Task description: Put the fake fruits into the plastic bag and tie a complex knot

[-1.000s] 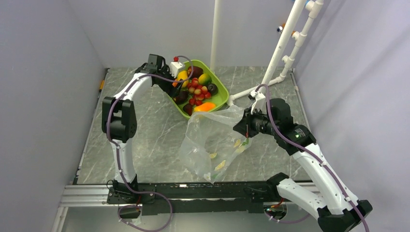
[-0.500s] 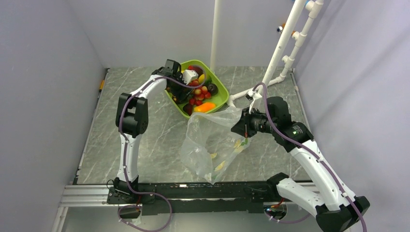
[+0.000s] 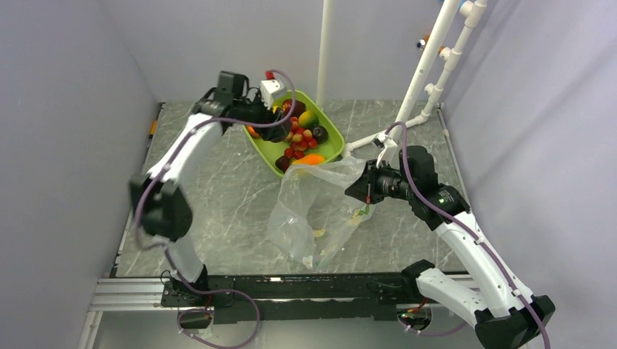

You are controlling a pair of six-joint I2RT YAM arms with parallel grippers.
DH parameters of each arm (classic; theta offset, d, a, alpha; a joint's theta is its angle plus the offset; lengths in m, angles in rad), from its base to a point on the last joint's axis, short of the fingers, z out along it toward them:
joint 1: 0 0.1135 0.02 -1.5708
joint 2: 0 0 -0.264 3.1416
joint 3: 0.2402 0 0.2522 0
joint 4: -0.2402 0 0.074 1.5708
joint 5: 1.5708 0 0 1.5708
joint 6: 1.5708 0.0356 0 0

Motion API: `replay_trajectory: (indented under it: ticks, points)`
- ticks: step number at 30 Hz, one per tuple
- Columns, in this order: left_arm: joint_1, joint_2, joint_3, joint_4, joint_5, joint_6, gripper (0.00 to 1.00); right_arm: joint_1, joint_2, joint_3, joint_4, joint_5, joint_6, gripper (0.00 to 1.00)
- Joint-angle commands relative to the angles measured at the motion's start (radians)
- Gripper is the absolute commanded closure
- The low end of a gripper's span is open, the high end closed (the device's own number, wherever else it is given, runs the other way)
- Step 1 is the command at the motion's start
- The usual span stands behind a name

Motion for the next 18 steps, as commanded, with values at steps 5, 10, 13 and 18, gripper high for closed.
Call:
replay_trajectory:
  ticks: [5,10,13,18]
  points:
    - [-0.123,-0.427,-0.166,0.089,0.573,-0.062,0.60,-0.008,-0.016,-0.011,0.103,-0.046,0.119,1.00]
    - [-0.302,-0.506,-0.289,0.016,0.437,0.109,0.63,-0.017,-0.020,-0.011,0.112,-0.049,0.152,1.00]
    - [-0.379,-0.496,-0.364,-0.056,0.320,0.209,0.62,-0.025,-0.025,-0.006,0.096,-0.068,0.168,1.00]
    - [-0.404,-0.513,-0.562,-0.204,0.198,0.551,0.61,-0.094,-0.026,-0.022,0.018,-0.189,0.266,1.00]
